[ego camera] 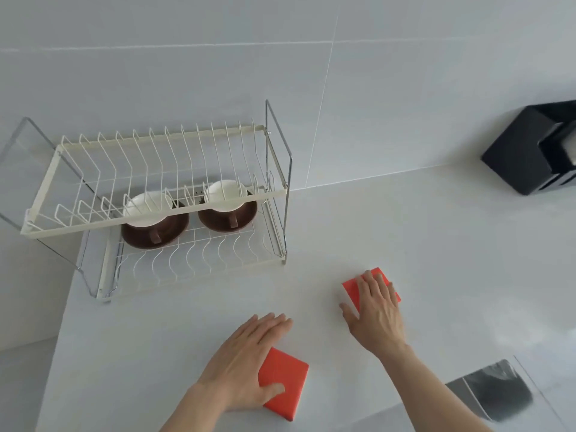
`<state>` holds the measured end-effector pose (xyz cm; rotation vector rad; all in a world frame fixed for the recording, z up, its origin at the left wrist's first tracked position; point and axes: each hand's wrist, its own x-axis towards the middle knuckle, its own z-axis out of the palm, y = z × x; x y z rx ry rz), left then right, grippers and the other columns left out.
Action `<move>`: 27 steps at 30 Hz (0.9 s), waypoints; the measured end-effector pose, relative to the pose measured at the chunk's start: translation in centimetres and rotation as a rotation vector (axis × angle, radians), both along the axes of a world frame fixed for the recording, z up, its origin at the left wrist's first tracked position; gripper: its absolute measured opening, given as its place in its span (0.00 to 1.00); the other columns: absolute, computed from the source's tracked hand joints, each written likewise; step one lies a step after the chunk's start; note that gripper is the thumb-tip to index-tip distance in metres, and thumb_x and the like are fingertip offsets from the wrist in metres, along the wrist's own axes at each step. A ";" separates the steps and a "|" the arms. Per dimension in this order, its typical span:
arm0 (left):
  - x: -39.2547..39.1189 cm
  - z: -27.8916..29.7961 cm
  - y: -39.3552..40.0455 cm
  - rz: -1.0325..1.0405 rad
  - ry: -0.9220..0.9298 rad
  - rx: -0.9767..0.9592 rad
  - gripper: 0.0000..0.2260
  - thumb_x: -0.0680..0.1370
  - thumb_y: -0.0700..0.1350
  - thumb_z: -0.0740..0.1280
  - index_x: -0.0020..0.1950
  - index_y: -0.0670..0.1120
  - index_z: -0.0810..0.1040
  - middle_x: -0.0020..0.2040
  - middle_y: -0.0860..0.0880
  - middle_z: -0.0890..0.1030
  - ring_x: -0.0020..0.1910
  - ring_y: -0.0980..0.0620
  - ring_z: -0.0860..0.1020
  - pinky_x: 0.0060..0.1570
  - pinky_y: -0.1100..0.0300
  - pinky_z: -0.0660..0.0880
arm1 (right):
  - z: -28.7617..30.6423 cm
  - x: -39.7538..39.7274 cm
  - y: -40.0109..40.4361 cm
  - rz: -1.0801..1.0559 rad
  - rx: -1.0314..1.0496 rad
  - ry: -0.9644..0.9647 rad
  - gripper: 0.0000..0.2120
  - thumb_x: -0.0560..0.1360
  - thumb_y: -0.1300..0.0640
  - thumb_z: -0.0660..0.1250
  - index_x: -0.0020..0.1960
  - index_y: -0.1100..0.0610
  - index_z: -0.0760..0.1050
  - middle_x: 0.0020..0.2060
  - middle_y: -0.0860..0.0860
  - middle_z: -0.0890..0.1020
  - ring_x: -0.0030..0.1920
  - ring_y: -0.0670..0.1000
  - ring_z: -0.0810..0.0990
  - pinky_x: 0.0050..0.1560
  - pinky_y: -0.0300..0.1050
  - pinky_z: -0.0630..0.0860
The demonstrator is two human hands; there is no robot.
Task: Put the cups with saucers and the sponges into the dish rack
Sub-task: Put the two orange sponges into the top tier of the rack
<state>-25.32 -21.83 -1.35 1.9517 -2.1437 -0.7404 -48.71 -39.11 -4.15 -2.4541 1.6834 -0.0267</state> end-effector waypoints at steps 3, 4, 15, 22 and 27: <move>-0.2 -0.4 0.3 -0.001 0.022 0.024 0.40 0.72 0.63 0.67 0.79 0.63 0.50 0.76 0.69 0.47 0.74 0.69 0.39 0.67 0.73 0.27 | -0.3 -0.3 0.5 -0.035 0.066 0.017 0.36 0.76 0.40 0.65 0.76 0.59 0.63 0.77 0.56 0.63 0.78 0.62 0.56 0.77 0.60 0.56; -0.1 -0.6 0.3 0.023 0.027 0.016 0.37 0.72 0.63 0.67 0.78 0.62 0.55 0.75 0.68 0.49 0.73 0.69 0.42 0.66 0.76 0.26 | -0.3 -0.2 0.6 -0.033 0.072 0.009 0.36 0.76 0.40 0.65 0.76 0.59 0.63 0.77 0.56 0.63 0.78 0.62 0.56 0.77 0.60 0.57; 2.5 -2.4 -0.4 0.330 -0.108 -0.183 0.16 0.77 0.58 0.65 0.64 0.56 0.72 0.73 0.54 0.70 0.76 0.50 0.65 0.76 0.57 0.52 | 0.6 3.8 1.5 0.272 0.061 -0.066 0.41 0.69 0.37 0.64 0.77 0.55 0.62 0.77 0.52 0.64 0.76 0.56 0.60 0.73 0.50 0.63; 2.7 -1.1 -1.0 0.178 -0.099 -0.030 0.42 0.68 0.65 0.72 0.77 0.58 0.57 0.80 0.59 0.54 0.80 0.55 0.52 0.76 0.63 0.39 | 0.8 3.7 -0.8 0.407 0.100 0.122 0.54 0.69 0.41 0.73 0.81 0.51 0.42 0.81 0.48 0.45 0.80 0.56 0.39 0.80 0.56 0.43; 2.8 -1.1 -1.1 0.205 -0.133 -0.050 0.38 0.70 0.55 0.74 0.77 0.56 0.60 0.79 0.56 0.61 0.78 0.54 0.58 0.73 0.65 0.42 | 0.6 4.9 -1.0 0.454 0.084 0.150 0.53 0.70 0.43 0.75 0.81 0.51 0.43 0.80 0.50 0.51 0.80 0.59 0.46 0.78 0.57 0.52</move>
